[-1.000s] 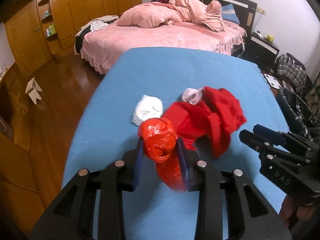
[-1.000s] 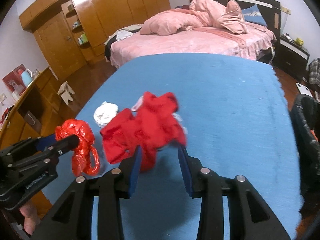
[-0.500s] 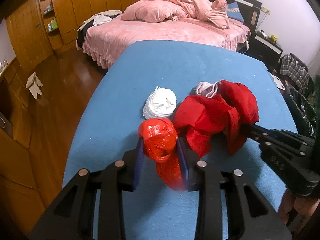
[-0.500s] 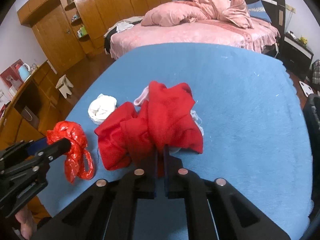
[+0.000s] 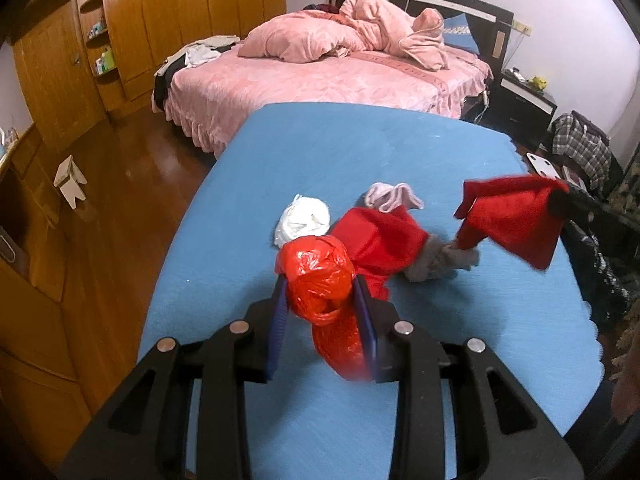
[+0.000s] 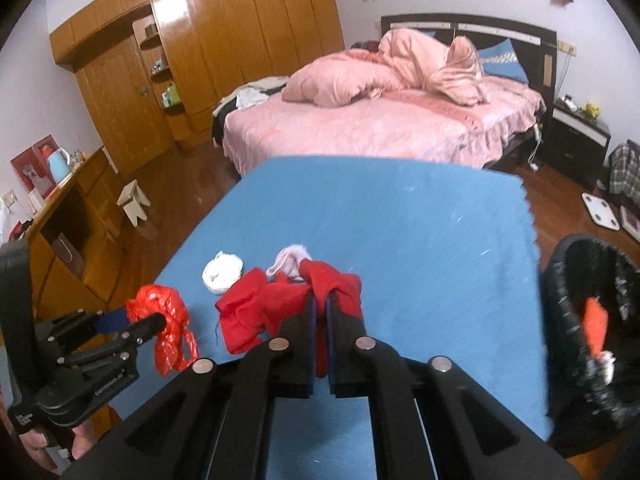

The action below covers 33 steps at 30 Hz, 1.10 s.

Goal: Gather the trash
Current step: 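Carry red bag and red cloth over the bin and open both tools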

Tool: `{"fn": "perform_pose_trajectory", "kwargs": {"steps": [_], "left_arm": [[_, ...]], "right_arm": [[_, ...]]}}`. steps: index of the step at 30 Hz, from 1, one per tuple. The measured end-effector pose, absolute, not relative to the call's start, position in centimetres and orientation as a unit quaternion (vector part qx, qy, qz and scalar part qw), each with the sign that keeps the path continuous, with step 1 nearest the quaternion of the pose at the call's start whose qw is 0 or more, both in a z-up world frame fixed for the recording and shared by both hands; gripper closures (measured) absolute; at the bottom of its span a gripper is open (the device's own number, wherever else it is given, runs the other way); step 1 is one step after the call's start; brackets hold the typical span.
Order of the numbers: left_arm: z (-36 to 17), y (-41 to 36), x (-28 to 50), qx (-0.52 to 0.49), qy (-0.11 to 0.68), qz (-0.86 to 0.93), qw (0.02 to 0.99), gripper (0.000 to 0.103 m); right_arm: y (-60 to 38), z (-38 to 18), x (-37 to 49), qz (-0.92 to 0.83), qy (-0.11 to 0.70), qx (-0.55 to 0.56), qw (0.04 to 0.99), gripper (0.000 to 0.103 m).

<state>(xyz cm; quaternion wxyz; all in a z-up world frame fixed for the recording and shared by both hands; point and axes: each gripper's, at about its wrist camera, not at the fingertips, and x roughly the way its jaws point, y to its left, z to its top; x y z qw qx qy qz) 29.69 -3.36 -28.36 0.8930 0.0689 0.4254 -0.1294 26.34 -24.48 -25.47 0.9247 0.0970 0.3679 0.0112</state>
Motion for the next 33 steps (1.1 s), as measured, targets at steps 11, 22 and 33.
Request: {"fn": "perform_pose_trajectory", "kwargs": {"steps": [11, 22, 33], "left_arm": [[-25.7, -6.0, 27.1, 0.066, 0.423, -0.131, 0.894, 0.072], [-22.5, -10.6, 24.8, 0.061, 0.419, -0.132, 0.896, 0.072], [-20.0, -15.6, 23.5, 0.069, 0.409, -0.147, 0.898, 0.072]], "right_arm": [[-27.6, -22.1, 23.5, -0.01, 0.35, 0.089, 0.932, 0.099], [-31.0, -20.3, 20.5, -0.025, 0.347, 0.084, 0.934, 0.099], [-35.5, -20.0, 18.7, -0.04, 0.359, 0.093, 0.928, 0.099]]}}
